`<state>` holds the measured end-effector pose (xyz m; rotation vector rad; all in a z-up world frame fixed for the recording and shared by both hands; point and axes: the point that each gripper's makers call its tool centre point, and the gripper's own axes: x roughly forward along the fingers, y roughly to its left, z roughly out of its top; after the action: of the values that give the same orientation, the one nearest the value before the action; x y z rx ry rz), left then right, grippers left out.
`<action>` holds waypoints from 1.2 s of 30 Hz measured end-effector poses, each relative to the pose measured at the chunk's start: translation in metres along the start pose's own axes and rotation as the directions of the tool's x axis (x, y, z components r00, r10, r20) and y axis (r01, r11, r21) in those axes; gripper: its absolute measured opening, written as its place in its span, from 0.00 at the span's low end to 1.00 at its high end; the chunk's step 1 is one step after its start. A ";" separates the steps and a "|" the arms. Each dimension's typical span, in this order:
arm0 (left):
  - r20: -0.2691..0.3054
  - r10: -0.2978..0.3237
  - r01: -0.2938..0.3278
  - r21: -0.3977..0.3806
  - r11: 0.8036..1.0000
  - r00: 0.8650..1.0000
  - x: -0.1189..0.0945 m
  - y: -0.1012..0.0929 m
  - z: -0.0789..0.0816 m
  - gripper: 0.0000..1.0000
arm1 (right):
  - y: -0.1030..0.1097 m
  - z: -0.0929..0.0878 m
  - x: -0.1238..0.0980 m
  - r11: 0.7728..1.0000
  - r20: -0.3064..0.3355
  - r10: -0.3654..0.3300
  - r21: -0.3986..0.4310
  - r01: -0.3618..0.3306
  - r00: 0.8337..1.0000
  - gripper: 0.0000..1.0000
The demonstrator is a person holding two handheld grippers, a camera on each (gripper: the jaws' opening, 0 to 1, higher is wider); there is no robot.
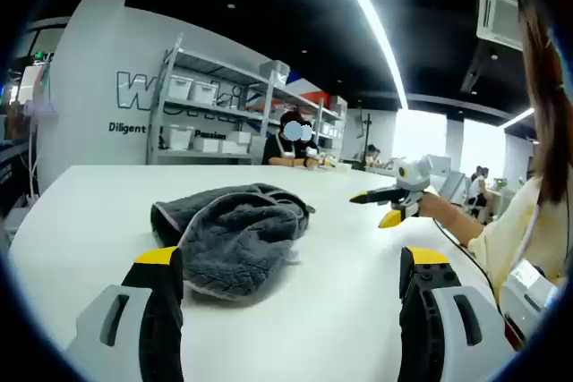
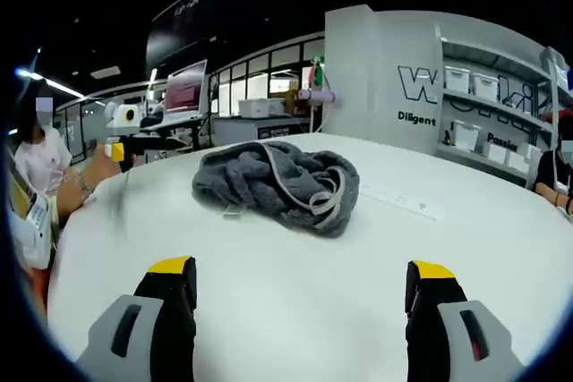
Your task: Fold the towel on the table until its edges align and the towel forms a compact rectangular stack.
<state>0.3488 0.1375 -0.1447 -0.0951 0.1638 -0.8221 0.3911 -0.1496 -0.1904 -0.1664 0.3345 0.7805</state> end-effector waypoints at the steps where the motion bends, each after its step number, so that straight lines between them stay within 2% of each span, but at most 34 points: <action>1: 0.000 0.000 0.000 0.000 1.000 1.000 0.000 0.000 0.000 0.99 | 0.000 0.000 0.000 1.000 0.000 0.002 0.001 -0.002 1.000 0.99; 36: -0.007 0.004 -0.004 0.005 1.000 1.000 0.000 0.001 -0.001 0.99 | -0.001 -0.001 0.001 1.000 -0.001 -0.004 -0.002 0.004 1.000 0.98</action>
<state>0.3493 0.1381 -0.1462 -0.0870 0.1684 -0.8186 0.3928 -0.1499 -0.1915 -0.1688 0.3343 0.7771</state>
